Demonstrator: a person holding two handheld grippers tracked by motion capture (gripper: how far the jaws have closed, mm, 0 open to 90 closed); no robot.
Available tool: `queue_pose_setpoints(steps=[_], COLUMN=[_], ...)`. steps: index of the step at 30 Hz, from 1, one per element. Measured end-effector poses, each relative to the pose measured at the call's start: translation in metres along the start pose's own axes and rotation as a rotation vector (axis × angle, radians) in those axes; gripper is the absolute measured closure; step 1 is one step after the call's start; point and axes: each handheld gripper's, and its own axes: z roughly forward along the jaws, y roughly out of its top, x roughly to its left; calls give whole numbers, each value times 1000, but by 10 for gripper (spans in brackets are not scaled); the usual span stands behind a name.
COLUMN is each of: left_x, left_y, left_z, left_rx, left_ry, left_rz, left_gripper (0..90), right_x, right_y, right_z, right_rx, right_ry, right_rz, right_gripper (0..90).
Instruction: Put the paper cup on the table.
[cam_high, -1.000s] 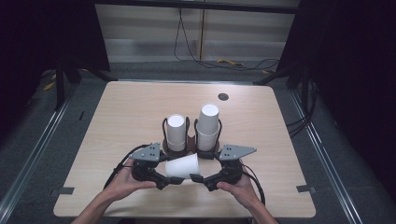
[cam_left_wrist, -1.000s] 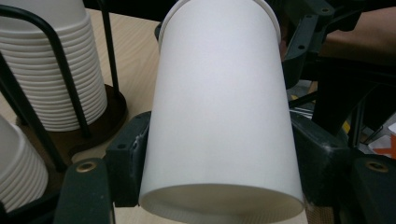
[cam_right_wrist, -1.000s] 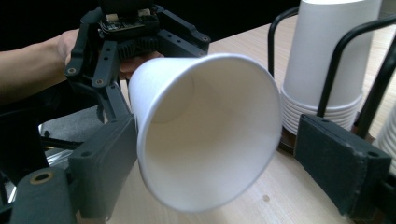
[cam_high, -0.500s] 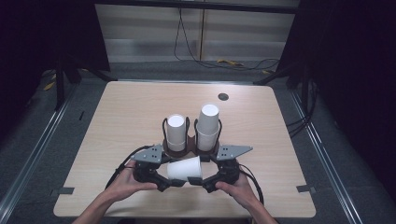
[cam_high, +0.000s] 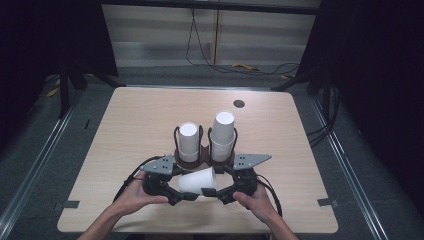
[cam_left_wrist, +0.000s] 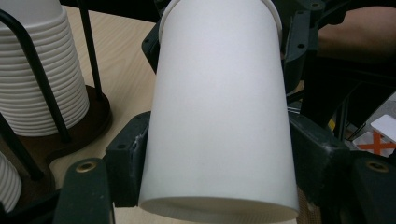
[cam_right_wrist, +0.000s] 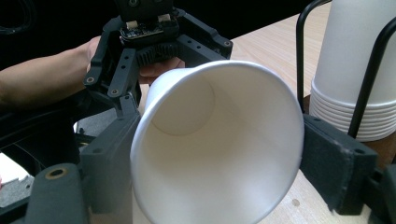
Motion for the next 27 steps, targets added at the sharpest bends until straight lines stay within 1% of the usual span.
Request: queue_pose_setpoints(steps=[2, 4, 5, 6, 7, 8, 9, 10, 11, 15, 16, 20, 21, 22, 25, 26, 27], left_x=[1, 1, 1, 1, 1, 1, 1, 2, 2, 4, 5, 8, 8, 9, 10, 10, 10], left_y=[0, 0, -1, -1, -1, -1, -1, -1, -1, -1, -1, -2, -2, -3, -4, -4, -5], left_z=[0, 0, 0, 1, 2, 2, 2, 3, 3, 1, 0, 0, 0, 0, -1, -2, -2], left_rx=[6, 9, 8, 19, 22, 22, 22, 24, 23, 25, 21, 27, 33, 38, 39, 52, 65], left_ry=[10, 17, 17, 13, 21, 26, 26, 30, 34, 47, 49, 59, 67, 79, 82, 87, 105], left_rz=[-4, -7, -9, -15, -13, -24, -24, -33, -40, -38, -39, -56, -57, -63, -71, -69, -74], left_gripper=[275, 267, 242, 227, 222, 213, 186, 186, 161, 159, 159, 159, 159, 159, 159, 159, 159], right_x=[1, 1, 2, 2, 2, 2, 2, 2, 1, -2, -4, -6, -7, -7, -8, -9, -8], right_y=[1, 1, 2, 1, 1, 1, 1, 1, 1, 2, 2, 2, 2, 2, 1, 1, 1], right_z=[0, 1, 1, 1, 1, 1, 1, 1, 0, -2, -3, -5, -6, -8, -10, -10, -13], right_rx=[1, -1, -1, 1, 3, 4, 4, 5, 6, -1, -1, -4, -6, 0, 1, -1, 3], right_ry=[-4, -2, -3, -2, -2, -4, -4, -8, -12, -21, -30, -40, -41, -53, -62, -68, -81], right_rz=[-7, -5, -9, -8, -6, -6, -6, -9, -7, 2, 4, 8, 10, 17, 23, 23, 29], right_gripper=[204, 207, 211, 213, 213, 215, 215, 217, 218, 221, 221, 222, 222, 224, 225, 226, 227])
